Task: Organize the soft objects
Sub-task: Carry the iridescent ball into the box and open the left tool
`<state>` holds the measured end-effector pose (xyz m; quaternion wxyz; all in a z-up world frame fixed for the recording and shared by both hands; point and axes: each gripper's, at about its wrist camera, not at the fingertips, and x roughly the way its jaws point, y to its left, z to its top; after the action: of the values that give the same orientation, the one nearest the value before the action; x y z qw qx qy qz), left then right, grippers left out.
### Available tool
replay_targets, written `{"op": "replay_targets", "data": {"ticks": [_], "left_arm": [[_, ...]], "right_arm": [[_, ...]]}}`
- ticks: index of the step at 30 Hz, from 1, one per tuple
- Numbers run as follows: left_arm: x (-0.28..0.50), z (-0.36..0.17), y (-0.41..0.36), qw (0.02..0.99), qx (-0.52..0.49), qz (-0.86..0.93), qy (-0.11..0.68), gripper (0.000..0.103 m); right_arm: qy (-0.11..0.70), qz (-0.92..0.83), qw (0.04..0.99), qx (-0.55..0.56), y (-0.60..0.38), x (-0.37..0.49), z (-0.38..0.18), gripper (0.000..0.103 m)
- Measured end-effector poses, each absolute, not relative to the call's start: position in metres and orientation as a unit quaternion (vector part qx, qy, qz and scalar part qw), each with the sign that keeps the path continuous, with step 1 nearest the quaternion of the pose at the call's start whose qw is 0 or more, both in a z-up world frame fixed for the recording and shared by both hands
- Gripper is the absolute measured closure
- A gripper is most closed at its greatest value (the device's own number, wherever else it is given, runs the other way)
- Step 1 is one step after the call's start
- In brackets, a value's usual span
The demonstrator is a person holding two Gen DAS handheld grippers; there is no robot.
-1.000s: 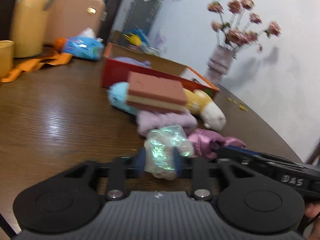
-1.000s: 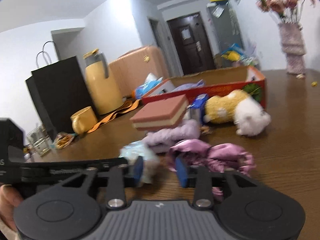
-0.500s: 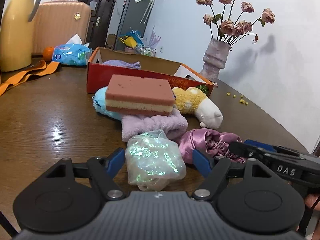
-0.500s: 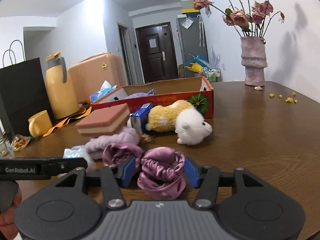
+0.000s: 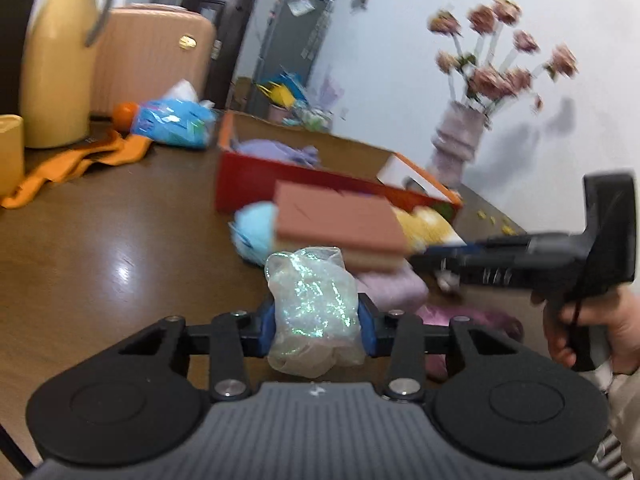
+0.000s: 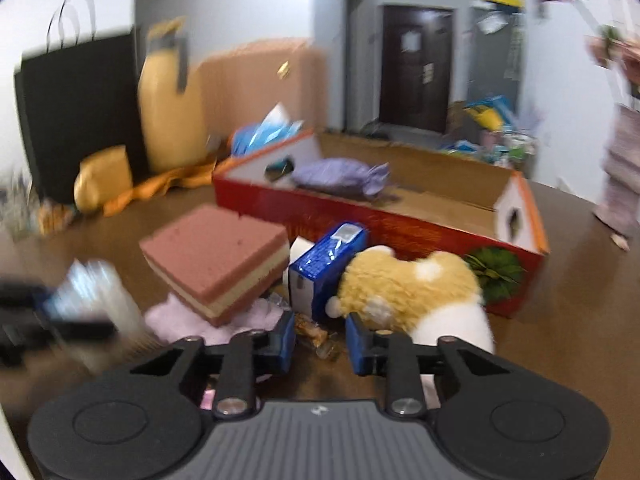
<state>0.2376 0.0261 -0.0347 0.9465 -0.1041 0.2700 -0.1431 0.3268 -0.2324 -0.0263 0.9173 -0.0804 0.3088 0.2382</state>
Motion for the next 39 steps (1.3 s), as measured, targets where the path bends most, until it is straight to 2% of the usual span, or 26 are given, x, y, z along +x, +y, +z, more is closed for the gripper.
{"op": "replay_targets", "data": {"ticks": [12,16,20,32,39], "left_arm": [[0.261,-0.036,0.046,0.95,-0.104,-0.104,0.275,0.062],[0.254,-0.032,0.045,0.952,-0.102,-0.104,0.27,0.062],[0.243,-0.024,0.044,0.954,-0.1,-0.103,0.263,0.062],[0.199,0.005,0.02,0.962,-0.082,-0.131,0.224,0.062],[0.224,0.03,0.002,0.967,-0.05,-0.155,0.195,0.062]], "right_arm": [[0.352,0.279,0.885,-0.118,-0.203,0.354,-0.046,0.077],[0.35,0.282,0.885,-0.123,-0.203,0.345,-0.045,0.086],[0.345,0.271,0.89,-0.123,-0.211,0.326,-0.043,0.087],[0.26,0.196,0.943,-0.068,-0.273,0.234,0.008,0.087],[0.236,0.198,0.95,-0.055,-0.283,0.238,0.027,0.087]]}}
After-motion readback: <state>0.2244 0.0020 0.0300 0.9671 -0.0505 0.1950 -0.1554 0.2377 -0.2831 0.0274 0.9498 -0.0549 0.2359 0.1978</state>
